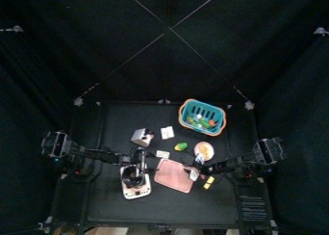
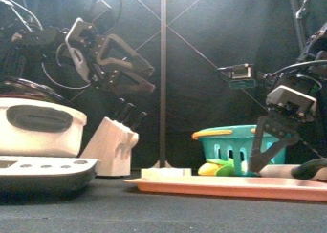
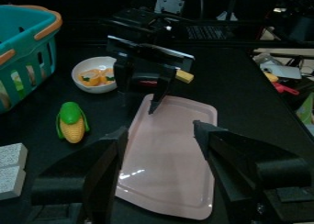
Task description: Grab fork
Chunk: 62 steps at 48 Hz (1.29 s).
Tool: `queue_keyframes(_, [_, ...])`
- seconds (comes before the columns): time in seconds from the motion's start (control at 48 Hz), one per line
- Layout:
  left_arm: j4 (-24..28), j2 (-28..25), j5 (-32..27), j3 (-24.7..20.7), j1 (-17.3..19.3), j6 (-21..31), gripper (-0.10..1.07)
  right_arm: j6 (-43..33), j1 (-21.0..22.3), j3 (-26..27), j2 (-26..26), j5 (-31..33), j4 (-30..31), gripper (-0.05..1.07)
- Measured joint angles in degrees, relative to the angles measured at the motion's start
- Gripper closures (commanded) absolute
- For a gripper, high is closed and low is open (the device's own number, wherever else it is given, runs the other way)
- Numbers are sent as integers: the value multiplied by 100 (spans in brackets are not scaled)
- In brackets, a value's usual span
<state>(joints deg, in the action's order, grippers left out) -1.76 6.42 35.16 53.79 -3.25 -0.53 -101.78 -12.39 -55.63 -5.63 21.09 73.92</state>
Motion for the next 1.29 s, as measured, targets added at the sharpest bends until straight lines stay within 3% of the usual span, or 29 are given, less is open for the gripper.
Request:
queue_keyframes(0.375, [-9,1037,-44,369,-18,0,4,0,9,281,-624,439,334,13])
queue_keyframes(0.562, [0,1714,-88,659,114,-26,4,-9,149,606,-650,809,642,13])
queue_keyframes(0.646, [0,2057,-114,773,352,-9,5,-9,246,782,-563,932,817,13])
queue_keyframes(0.875, [-79,2830,-141,1283,1512,-26,8,-26,589,1283,-158,1028,1178,13])
queue_keyframes(1.083, [-97,3067,-141,1705,2276,-9,20,-88,826,1828,378,1037,1178,13])
queue_keyframes(1.292, [-132,3059,-141,2118,2654,-18,33,-35,949,2487,1072,1037,1160,13])
